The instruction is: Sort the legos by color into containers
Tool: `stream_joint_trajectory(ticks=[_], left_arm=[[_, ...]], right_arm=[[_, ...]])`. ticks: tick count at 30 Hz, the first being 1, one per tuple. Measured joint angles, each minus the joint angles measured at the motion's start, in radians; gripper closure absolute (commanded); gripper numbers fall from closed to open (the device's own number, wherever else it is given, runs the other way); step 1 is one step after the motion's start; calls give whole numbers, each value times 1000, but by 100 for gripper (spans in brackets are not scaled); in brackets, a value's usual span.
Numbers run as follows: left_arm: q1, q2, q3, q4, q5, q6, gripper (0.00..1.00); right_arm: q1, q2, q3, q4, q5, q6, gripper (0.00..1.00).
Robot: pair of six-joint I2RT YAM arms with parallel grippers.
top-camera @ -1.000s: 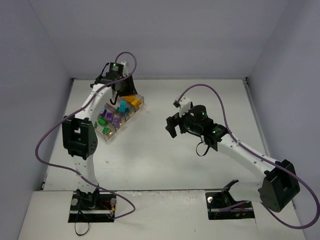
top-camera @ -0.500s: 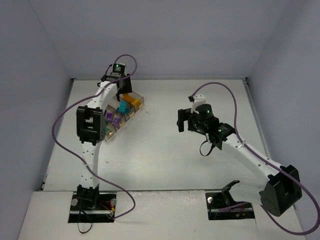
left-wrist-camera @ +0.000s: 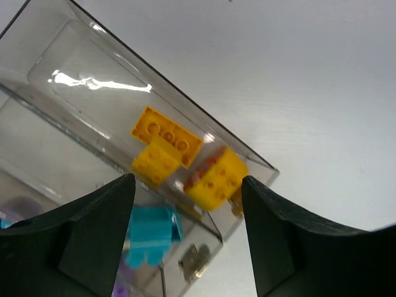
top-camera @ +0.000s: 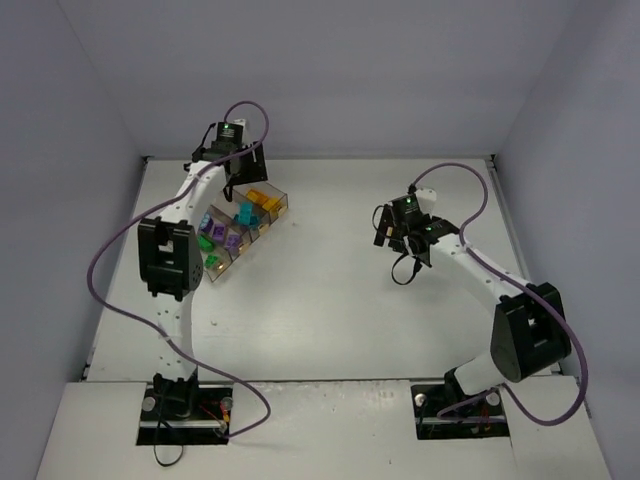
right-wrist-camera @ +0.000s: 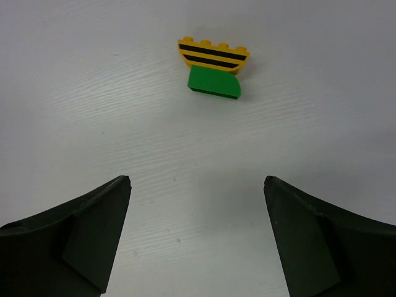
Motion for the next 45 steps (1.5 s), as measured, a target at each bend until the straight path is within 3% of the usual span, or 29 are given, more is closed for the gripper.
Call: stream_joint_trajectory(ticks=[7, 13, 23, 32, 35, 38, 41, 45], left_arm=[[-14, -363, -257, 12, 94, -30, 36], [-40, -595, -452, 14, 157, -51, 36], [-41, -676, -574, -35, 181, -54, 36], [-41, -695, -607, -45, 182, -54, 36], [-41, -695, -608, -45, 182, -54, 36], [-41, -695, -610, -46, 182, -53, 36], [-41, -696, -610, -47, 183, -50, 36], [-41, -696, -610, -56, 208, -45, 36]], right_arm=[[-56, 195, 84, -42, 47, 69, 27], [-81, 343, 183, -40, 51, 83, 23], [-86, 482, 241, -37, 58, 97, 23], [-86, 511, 244, 15, 84, 103, 38], [-87, 517, 244, 37, 89, 103, 44], [-90, 517, 233, 67, 92, 95, 62], [-92, 510, 215, 106, 94, 73, 85], [-76, 466, 149, 166, 82, -5, 100]])
